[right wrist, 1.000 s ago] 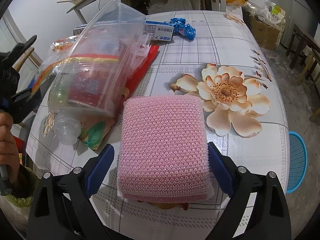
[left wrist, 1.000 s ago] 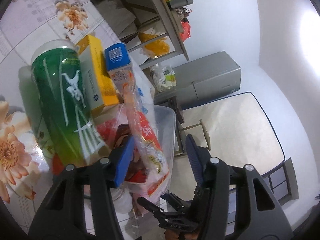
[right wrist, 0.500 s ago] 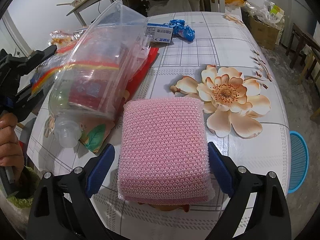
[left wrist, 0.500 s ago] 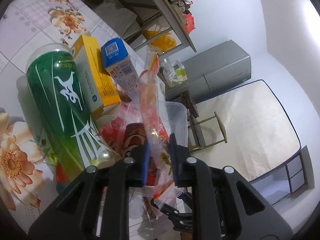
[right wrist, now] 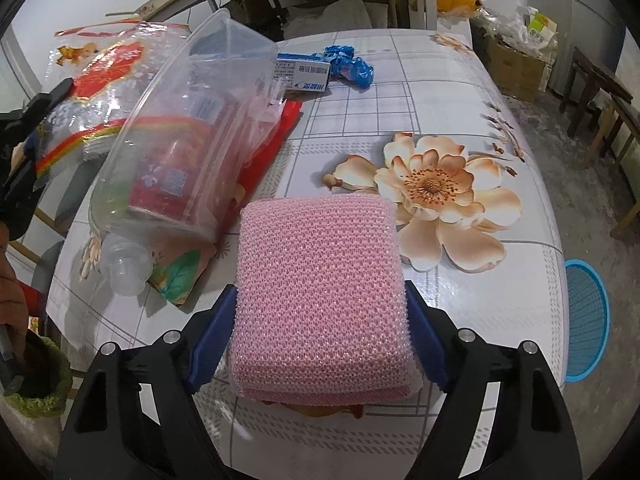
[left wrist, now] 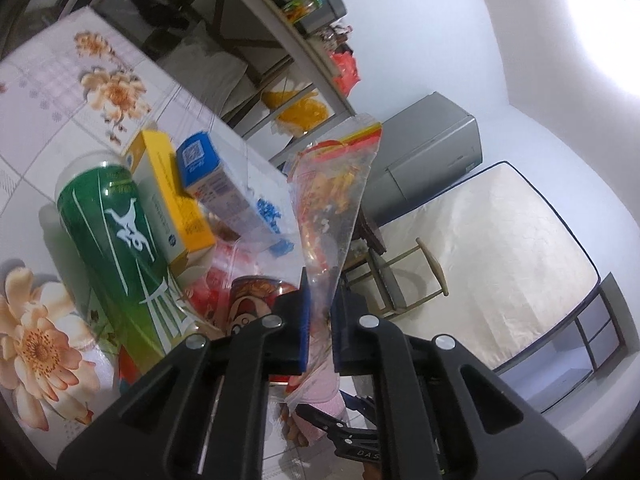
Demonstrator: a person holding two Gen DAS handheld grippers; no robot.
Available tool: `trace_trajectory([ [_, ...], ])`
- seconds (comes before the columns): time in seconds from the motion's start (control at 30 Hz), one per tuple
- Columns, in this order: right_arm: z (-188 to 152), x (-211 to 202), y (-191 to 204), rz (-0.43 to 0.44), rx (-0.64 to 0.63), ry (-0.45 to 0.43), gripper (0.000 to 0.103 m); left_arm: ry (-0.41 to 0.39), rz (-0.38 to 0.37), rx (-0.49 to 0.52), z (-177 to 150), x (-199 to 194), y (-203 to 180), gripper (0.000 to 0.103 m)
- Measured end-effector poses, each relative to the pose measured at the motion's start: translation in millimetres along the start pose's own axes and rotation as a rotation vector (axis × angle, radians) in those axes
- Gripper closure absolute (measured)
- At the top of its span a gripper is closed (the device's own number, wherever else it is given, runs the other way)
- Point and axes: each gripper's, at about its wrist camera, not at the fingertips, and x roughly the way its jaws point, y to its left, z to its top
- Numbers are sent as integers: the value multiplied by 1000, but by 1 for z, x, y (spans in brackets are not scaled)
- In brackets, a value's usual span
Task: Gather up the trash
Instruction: 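Grasp a clear zip bag with red print with the left tool while the right tool holds the pink pad, then carry both items to the blue wastebasket and open both tools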
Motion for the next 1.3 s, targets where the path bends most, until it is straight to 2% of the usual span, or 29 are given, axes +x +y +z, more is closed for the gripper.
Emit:
trace_trajectory([
  [0.27, -1, -17, -11, 18, 36, -52, 26, -87, -3, 93, 4, -28, -31, 97],
  [0.43, -2, -33, -24, 67, 87, -92, 26, -124, -16, 169, 4, -44, -63, 97],
  [0.57, -5, -52, -42, 98, 149, -141, 26, -111, -47, 229, -1, -46, -91, 97],
  [0.7, -15, -78, -75, 122, 252, -216, 26, -69, -73, 313, -12, -32, -124, 97],
  [0.9, -55, -125, -173, 146, 568, -342, 26, 56, -115, 456, -48, 24, -184, 97],
  [1.0, -89, -145, -226, 143, 737, -399, 26, 152, -155, 477, -69, 67, -205, 97],
  [1.07, -113, -152, -256, 126, 835, -417, 26, 234, -156, 486, -85, 105, -217, 97],
  [1.13, -140, -152, -286, 122, 940, -420, 26, 321, -127, 498, -105, 146, -225, 97],
  [1.3, -181, -126, -333, 139, 1112, -392, 26, 532, -32, 537, -158, 244, -231, 97],
])
